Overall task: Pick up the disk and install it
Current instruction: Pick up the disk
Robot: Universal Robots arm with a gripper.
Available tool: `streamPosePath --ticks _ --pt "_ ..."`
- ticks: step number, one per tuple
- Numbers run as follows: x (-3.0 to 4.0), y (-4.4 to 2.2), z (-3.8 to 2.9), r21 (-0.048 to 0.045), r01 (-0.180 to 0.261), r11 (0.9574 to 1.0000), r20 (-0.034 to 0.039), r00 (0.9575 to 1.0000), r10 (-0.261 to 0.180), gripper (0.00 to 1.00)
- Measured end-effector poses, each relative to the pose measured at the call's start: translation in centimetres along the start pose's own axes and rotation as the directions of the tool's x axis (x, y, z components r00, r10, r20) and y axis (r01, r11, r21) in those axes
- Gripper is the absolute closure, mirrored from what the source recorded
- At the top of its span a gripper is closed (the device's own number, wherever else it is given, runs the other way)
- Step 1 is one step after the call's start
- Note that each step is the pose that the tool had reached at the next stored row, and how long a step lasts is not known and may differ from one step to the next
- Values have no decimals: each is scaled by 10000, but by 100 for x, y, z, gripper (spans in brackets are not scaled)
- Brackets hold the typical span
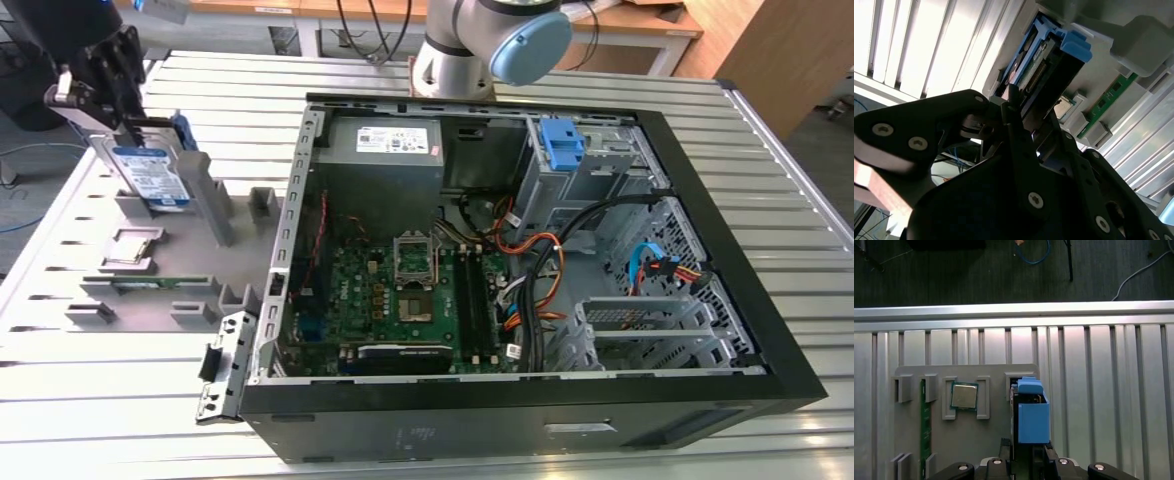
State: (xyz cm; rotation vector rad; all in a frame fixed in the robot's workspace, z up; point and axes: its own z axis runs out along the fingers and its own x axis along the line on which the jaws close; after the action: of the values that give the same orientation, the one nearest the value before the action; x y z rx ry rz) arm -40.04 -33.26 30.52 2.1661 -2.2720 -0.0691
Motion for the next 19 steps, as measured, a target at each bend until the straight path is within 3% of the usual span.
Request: streamPosePath --ticks 10,19 --pt "-3 4 -131 0 0 10000 -10 10000 0 65" --pt "-4 5 -153 -1 0 10000 -11 10000 0 65"
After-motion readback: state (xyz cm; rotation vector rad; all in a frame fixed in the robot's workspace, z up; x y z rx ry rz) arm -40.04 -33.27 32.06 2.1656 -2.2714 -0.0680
